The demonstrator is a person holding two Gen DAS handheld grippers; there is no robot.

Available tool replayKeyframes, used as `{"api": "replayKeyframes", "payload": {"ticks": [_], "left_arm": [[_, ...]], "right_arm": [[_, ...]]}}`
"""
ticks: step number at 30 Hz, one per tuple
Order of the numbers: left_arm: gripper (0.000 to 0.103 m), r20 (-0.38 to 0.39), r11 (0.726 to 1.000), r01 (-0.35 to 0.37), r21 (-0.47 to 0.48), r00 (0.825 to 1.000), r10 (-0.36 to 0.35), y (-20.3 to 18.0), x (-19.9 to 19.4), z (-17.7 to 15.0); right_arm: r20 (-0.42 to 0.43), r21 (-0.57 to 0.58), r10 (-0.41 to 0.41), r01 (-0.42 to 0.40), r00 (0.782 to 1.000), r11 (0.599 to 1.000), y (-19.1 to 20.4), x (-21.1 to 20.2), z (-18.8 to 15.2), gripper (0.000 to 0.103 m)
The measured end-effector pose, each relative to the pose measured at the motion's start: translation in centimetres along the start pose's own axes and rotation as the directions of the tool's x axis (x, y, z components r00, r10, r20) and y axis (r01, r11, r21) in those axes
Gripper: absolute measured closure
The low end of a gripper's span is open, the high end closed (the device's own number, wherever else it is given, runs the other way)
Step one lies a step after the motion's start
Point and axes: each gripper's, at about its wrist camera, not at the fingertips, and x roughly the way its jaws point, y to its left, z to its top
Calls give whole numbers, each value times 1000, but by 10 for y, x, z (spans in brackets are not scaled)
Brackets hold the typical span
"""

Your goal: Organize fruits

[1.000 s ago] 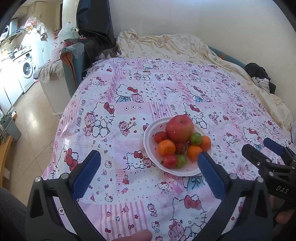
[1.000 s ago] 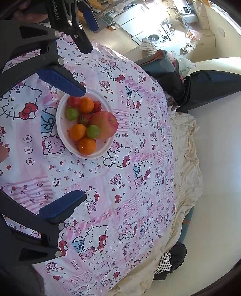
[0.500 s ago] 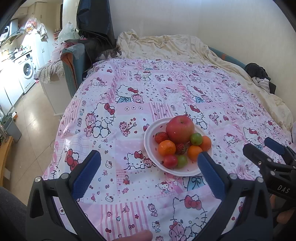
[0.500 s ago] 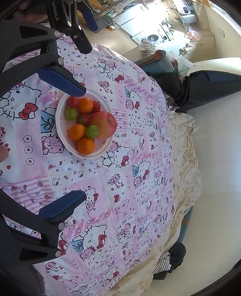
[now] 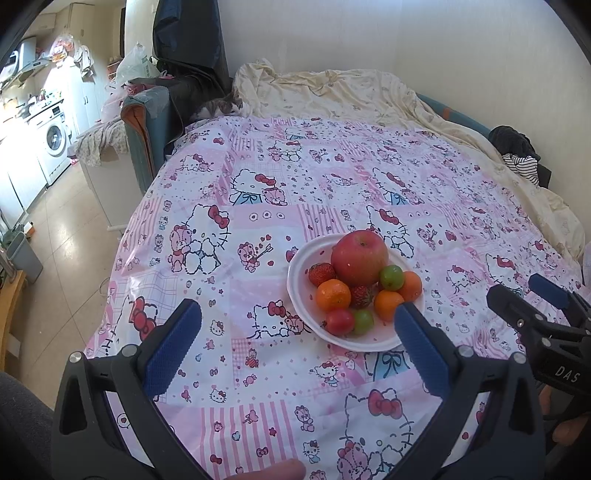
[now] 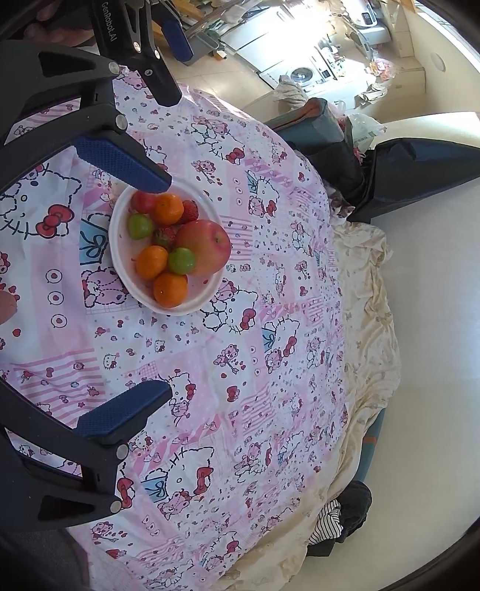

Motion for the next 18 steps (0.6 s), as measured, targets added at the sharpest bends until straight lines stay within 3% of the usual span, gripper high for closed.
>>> {"api": "replayKeyframes", "payload": {"ticks": [18], "left_arm": [[0, -1, 1000, -3, 0, 1000, 3, 0, 0, 0]], "right_arm": [[-10, -6, 2, -2, 1000, 1000, -2, 3, -4, 0]]}}
